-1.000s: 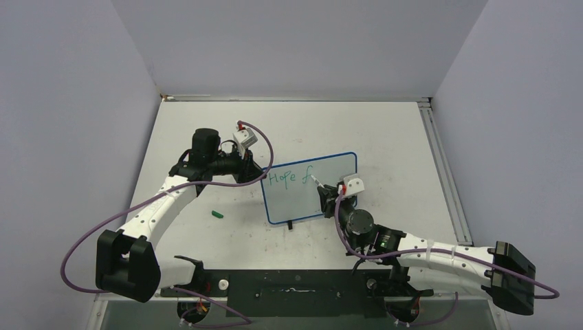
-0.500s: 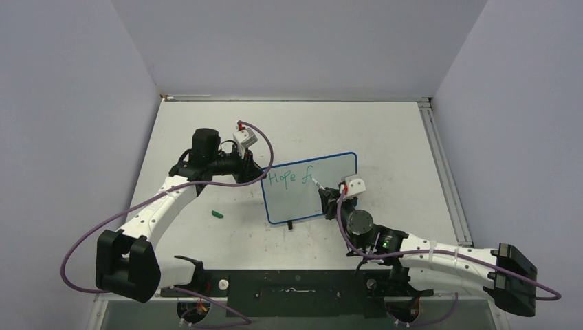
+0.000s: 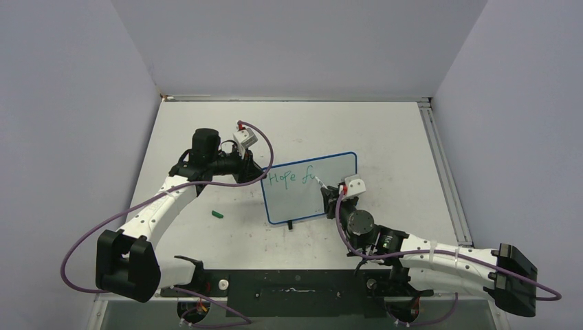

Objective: Write a sentence on the whiteboard

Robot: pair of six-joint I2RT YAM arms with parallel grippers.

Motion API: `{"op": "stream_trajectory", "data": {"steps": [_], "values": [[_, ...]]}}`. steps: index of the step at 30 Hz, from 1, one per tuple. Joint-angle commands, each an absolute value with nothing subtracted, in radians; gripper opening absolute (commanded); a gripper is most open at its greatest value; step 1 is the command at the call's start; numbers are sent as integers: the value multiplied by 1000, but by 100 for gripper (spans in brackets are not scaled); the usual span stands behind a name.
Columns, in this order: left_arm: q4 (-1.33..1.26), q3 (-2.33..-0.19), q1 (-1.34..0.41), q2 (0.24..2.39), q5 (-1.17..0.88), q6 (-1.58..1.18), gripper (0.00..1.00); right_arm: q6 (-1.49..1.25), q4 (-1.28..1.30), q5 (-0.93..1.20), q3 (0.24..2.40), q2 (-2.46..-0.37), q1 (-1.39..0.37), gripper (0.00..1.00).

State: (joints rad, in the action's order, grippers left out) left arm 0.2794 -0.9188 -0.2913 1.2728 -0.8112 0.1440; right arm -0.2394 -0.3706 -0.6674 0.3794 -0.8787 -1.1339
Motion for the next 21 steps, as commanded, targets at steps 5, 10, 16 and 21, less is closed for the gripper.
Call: {"op": "stream_trajectory", "data": {"steps": [5, 10, 16, 21], "values": [[327, -919, -293, 1280, -781, 186, 0, -175, -455, -707, 420, -897, -1134, 5], [326, -918, -293, 1280, -781, 186, 0, -164, -491, -680, 425, -914, -1134, 5], [327, -920, -292, 1280, -782, 186, 0, -179, -492, -653, 426, -933, -1134, 5], [327, -920, -293, 1281, -781, 186, 0, -199, -467, -630, 420, -908, -1134, 5]]}}
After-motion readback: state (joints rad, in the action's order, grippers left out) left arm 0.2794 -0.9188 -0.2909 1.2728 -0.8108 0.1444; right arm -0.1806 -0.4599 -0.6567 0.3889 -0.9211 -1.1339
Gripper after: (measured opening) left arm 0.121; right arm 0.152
